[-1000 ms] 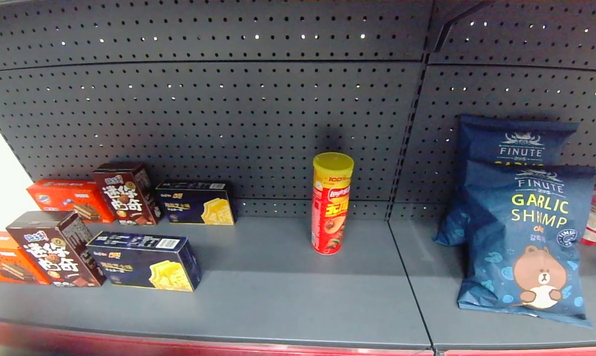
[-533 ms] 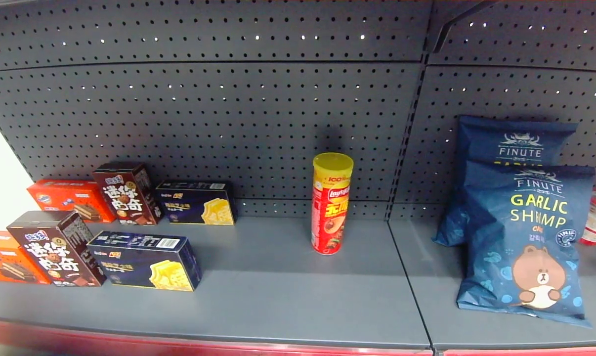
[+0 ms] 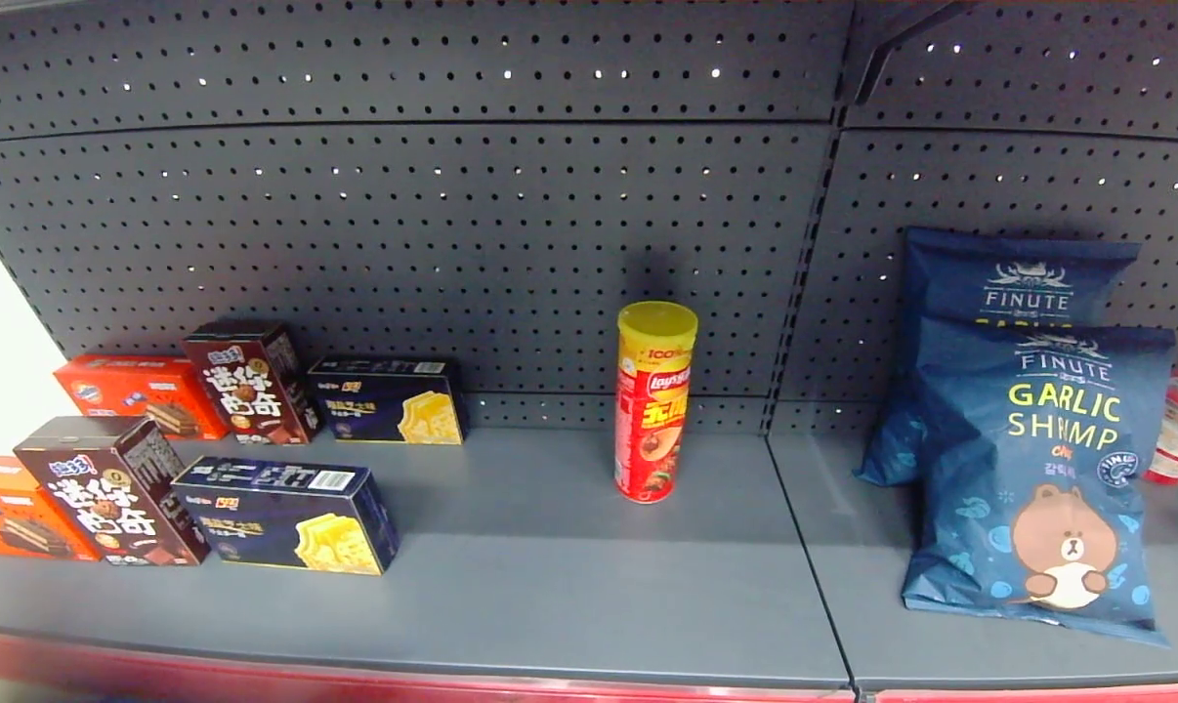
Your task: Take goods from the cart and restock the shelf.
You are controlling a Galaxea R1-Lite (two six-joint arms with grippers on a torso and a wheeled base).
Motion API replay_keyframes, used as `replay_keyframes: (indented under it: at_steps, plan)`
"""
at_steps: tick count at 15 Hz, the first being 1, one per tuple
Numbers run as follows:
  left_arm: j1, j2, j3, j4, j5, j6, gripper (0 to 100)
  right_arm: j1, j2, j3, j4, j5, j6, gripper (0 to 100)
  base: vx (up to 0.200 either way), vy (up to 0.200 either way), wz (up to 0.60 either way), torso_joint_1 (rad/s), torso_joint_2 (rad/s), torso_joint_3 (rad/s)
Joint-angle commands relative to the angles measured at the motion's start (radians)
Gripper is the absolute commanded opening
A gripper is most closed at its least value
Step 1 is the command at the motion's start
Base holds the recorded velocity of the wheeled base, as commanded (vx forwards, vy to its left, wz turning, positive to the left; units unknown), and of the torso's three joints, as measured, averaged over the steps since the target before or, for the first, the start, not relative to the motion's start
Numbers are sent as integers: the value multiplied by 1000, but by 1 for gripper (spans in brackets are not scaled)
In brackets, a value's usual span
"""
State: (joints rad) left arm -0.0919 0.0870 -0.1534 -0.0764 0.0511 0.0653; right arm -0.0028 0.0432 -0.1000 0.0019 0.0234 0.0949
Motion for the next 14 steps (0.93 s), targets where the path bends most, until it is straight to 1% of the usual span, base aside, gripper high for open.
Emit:
replay_keyframes:
  at_steps: [1,2,3,4,7,8,9,10,11,12,13,14]
  plan:
    - [0,3,2,4,4,10,0,69,365,-302,1,102,114,100,0,0,0,0,0,0]
    - [0,3,11,6,4,21,0,113,369,-305,0,148,16,100,0,0,0,0,0,0]
    - [0,3,25,4,3,28,0,125,392,-314,0,138,-18,100,0,0,0,0,0,0]
    - [0,3,31,6,-2,27,0,132,454,-348,-2,138,-52,100,0,0,0,0,0,0]
    - [0,3,72,4,-4,27,0,222,626,-514,10,164,-63,100,0,0,0,0,0,0]
    - [0,3,74,4,-2,25,0,248,655,-537,9,167,-63,100,0,0,0,0,0,0]
    - [0,3,78,4,7,21,0,357,725,-580,7,174,-57,100,0,0,0,0,0,0]
    - [0,3,80,4,7,21,0,412,764,-587,7,178,-57,100,0,0,0,0,0,0]
    - [0,3,81,6,3,22,0,428,810,-586,0,201,-66,100,0,0,0,0,0,0]
    - [0,3,95,3,0,21,0,435,839,-580,-13,270,-90,100,0,0,0,0,0,0]
    - [0,3,114,-6,-5,22,0,437,876,-576,-14,311,-126,100,0,0,0,0,0,0]
    - [0,3,123,-10,-13,24,0,440,906,-578,-19,313,-150,100,0,0,0,0,0,0]
